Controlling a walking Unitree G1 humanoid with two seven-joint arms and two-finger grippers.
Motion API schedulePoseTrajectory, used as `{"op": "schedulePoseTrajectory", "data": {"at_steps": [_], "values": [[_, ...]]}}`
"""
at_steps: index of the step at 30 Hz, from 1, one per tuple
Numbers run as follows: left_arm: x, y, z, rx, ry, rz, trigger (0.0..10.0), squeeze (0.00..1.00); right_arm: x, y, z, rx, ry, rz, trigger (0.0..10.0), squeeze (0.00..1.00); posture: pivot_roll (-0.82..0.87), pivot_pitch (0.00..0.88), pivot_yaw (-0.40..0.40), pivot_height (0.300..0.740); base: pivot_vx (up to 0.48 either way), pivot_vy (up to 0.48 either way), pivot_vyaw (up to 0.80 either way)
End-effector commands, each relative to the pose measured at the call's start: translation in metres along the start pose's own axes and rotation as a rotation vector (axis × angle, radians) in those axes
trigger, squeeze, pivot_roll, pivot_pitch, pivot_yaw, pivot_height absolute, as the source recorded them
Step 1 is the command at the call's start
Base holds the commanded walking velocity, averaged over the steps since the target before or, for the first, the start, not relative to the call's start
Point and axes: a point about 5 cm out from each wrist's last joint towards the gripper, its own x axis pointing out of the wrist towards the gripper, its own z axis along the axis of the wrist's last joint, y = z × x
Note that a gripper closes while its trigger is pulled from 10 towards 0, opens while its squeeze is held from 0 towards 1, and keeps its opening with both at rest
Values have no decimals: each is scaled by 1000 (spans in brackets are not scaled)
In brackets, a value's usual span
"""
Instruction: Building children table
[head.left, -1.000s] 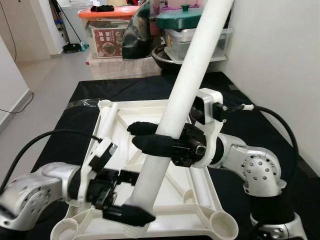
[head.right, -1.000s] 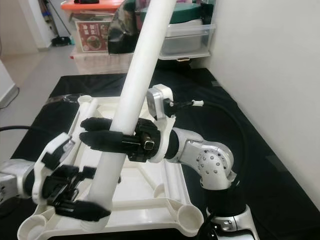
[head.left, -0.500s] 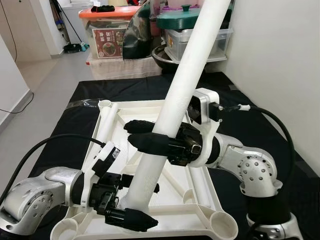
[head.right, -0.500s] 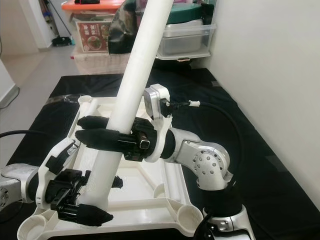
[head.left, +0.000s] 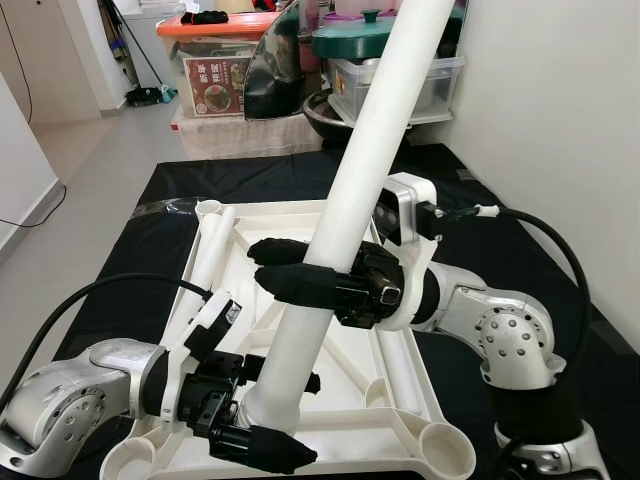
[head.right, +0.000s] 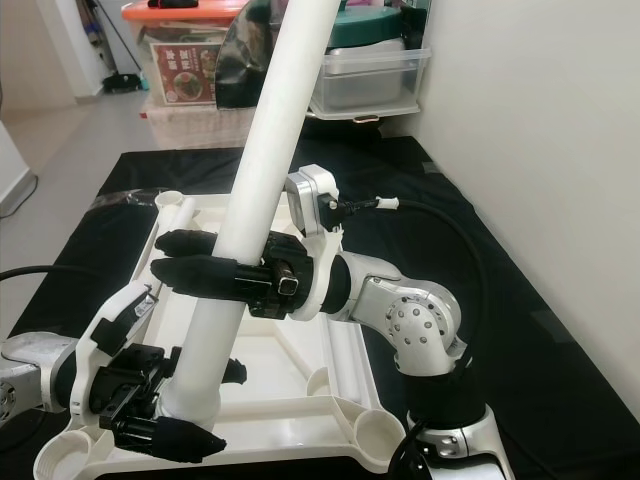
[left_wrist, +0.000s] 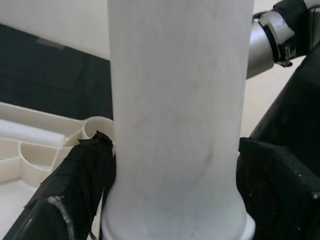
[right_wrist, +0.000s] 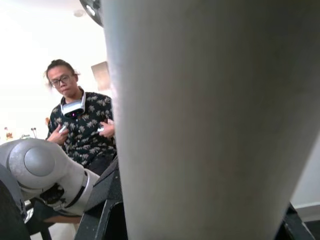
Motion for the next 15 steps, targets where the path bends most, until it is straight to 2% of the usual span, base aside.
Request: {"op": "schedulePoseTrajectory", "data": {"at_steps": [1,2,15], "values": [[3,-4,-5,-21,36,-31,2863,0,4,1,9,-45,-24,14,0,0,33,0,37,740,0,0,0],[4,-5,-5,-25,39,-40,0,0,4,1,9,-47,-24,13,0,0,33,0,38,740,0,0,0],[4,-7,-9,-22,69,-53,0,0,5,1,13,-61,-28,12,0,0,31,0,40,740,0,0,0]]}}
